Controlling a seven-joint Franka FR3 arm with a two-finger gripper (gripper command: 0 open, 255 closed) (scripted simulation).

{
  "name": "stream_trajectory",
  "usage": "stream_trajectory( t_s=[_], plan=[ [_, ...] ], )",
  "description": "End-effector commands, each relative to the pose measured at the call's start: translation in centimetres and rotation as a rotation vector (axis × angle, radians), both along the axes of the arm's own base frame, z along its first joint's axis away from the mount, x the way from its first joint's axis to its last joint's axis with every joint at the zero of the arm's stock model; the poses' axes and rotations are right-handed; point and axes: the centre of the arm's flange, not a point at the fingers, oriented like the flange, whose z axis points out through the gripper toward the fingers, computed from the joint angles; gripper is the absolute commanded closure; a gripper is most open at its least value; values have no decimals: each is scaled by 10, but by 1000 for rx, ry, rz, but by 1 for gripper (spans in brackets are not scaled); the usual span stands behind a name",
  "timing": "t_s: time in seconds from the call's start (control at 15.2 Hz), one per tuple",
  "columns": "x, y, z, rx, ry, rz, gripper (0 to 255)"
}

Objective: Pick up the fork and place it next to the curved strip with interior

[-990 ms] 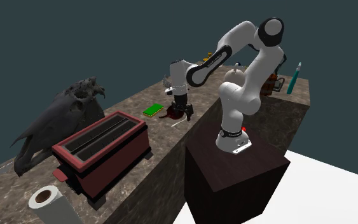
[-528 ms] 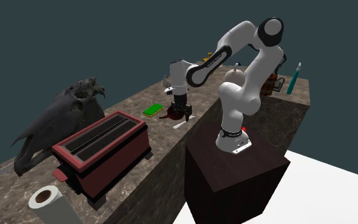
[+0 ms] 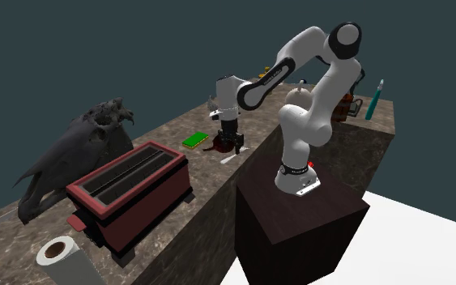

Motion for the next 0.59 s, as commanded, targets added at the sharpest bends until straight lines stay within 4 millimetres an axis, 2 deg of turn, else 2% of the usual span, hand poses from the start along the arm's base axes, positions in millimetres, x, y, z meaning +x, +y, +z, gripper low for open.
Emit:
stream_trajectory(
  t_s=[0.0,0.53],
  plan=[
    [-3,3,-5,7,14,4,255],
    [-3,3,37,7,14,4,255]
  ],
)
